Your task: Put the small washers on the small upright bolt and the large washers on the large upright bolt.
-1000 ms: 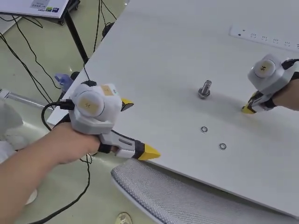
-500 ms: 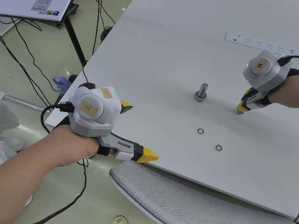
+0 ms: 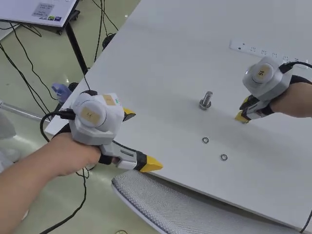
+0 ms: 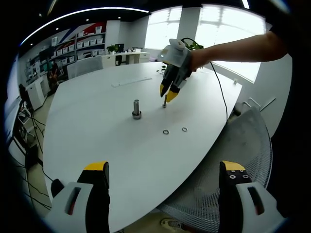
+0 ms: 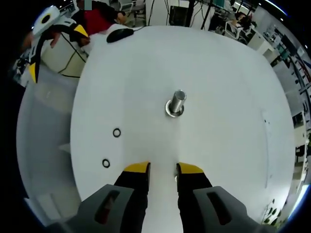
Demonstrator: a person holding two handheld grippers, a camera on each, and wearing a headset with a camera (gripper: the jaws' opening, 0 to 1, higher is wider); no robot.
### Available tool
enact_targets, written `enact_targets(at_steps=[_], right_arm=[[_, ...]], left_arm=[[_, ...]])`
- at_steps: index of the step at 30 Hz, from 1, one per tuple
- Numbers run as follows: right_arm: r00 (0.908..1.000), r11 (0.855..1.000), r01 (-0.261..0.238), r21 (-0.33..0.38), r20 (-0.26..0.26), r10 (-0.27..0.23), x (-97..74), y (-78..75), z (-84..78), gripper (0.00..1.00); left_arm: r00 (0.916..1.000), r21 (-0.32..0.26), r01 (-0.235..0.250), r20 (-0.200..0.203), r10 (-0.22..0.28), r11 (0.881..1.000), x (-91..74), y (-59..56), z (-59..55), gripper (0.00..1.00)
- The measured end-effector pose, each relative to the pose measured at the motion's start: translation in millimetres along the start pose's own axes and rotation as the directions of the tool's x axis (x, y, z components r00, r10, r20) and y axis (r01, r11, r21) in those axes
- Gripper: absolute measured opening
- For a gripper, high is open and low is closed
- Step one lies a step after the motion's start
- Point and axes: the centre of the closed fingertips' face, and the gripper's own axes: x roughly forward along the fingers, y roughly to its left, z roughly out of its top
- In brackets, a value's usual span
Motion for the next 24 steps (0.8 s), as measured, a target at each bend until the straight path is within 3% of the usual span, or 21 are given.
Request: enact_targets(at_steps=[9,24], right_arm=[[0.9997,0.999,-0.026,-0.048,-0.004,0.025,1.4,26.6,-1.5,0.24],[0.9984,0.997,-0.057,-0.054,-0.001,0.057,5.8,64.9,-12.3,0.26]], left_arm=[[1.0,0.009,0.002,0.005,-0.002,1.0,-1.9,-2.4,3.3,0.94],[0.9999,0.024,0.006,0.008,-0.007,1.0,-1.9,-6.9,8.8,0.94]])
